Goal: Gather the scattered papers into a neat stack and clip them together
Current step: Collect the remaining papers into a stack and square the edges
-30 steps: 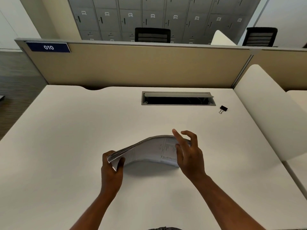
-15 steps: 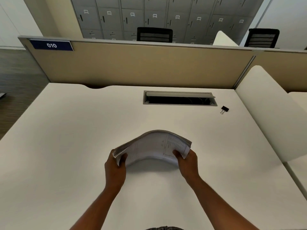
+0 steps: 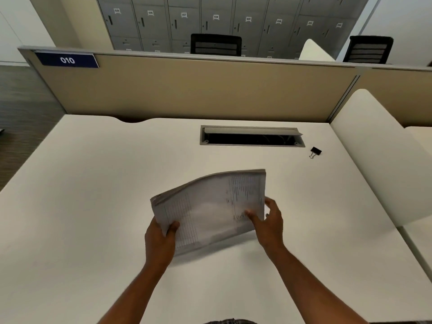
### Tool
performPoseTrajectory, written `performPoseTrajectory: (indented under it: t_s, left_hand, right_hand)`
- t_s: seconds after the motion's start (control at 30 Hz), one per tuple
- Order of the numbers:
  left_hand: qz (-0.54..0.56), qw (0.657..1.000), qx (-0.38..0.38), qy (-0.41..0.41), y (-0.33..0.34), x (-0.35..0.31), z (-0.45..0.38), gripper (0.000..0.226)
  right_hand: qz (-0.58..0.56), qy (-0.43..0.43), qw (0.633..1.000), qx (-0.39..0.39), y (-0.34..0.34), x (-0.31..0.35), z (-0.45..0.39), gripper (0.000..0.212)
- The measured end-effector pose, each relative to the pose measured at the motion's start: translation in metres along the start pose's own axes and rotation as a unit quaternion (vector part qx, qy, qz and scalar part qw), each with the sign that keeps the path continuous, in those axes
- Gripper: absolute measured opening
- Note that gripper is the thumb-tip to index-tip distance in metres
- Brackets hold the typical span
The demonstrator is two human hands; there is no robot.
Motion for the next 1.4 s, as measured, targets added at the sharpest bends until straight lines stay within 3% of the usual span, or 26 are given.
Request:
performPoseTrajectory:
  t_s: [0.07,0.13,0.17,0.23,0.3,0.37,0.47,0.53,0.6,0.67,0.73,0.8,0.9,0.97,1.07,1.23,1.4]
  left_hand:
    - [0.039,0.999,0.015,-0.035,0.002,0.006,-0.002,0.027]
    - [0.112,0.99,0.042,-0.073,0.007,0.013,0.001,0.028]
    - [0.15,0.983,0.056,-0.093,0.011,0.015,0.004,0.029]
    - [0.202,0.969,0.077,-0.12,0.019,0.013,0.012,0.029]
    - [0.24,0.953,0.104,-0.156,0.029,0.015,0.018,0.031]
    - [0.301,0.922,0.147,-0.192,0.038,0.02,0.024,0.036]
    - [0.362,0.882,0.21,-0.219,0.038,0.026,0.029,0.048]
    - [0.333,0.9,0.192,-0.208,0.028,0.026,0.023,0.058]
    - [0.271,0.937,0.109,-0.192,0.011,0.023,0.009,0.076]
    - [0.19,0.972,0.058,-0.124,-0.008,0.004,-0.004,0.083]
    - [0.091,0.994,0.052,-0.015,-0.015,-0.028,-0.01,0.078]
    - [0.047,0.992,0.101,0.054,-0.009,-0.06,-0.011,0.072]
    - [0.04,0.985,0.152,0.071,0.002,-0.085,-0.012,0.039]
    - [0.057,0.987,0.12,0.09,0.003,-0.092,-0.007,0.015]
    - [0.089,0.984,0.064,0.139,0.002,-0.095,0.008,0.017]
    - [0.07,0.978,0.069,0.186,0.01,-0.092,0.025,0.025]
    - [0.048,0.979,0.083,0.181,0.019,-0.092,0.025,0.027]
  right_hand:
    - [-0.042,0.104,0.994,-0.015,0.004,-0.011,0.002,0.094]
    - [-0.178,0.233,0.956,-0.009,0.022,-0.015,0.02,0.114]
    - [-0.261,0.272,0.926,0.008,0.033,-0.013,0.028,0.111]
    - [-0.394,0.287,0.872,0.043,0.049,0.004,0.036,0.075]
    - [-0.453,0.254,0.853,0.048,0.055,0.022,0.032,0.04]
    - [-0.452,0.217,0.865,0.03,0.054,0.031,0.022,0.031]
    - [-0.368,0.155,0.917,0.012,0.047,0.039,0.012,0.025]
    - [-0.315,0.12,0.941,0.003,0.038,0.035,0.01,0.019]
    - [-0.268,0.086,0.959,0.007,0.027,0.03,0.007,0.014]
    - [-0.231,0.056,0.971,0.031,0.019,0.032,0.003,0.011]
    - [-0.205,0.031,0.977,0.058,0.014,0.038,0.001,0.015]
    - [-0.198,0.021,0.977,0.075,0.012,0.043,-0.002,0.02]
    - [-0.183,-0.012,0.979,0.087,0.014,0.054,-0.003,0.018]
    - [-0.167,-0.038,0.983,0.072,0.015,0.062,-0.002,0.016]
    - [-0.151,-0.097,0.983,0.028,0.014,0.077,0.001,0.006]
    - [-0.167,-0.107,0.98,0.002,0.012,0.09,0.008,0.035]
    - [-0.149,-0.084,0.985,0.0,0.019,0.083,0.01,0.036]
Point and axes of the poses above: each hand's wrist, its own z-axis away from the middle knuckle, its own y-axis out of the palm, x = y × z, the point moved 5 cm from there along -z, towards the middle knuckle, and after that the axes turned 14 degrees about -y, right-handed, at the moved point
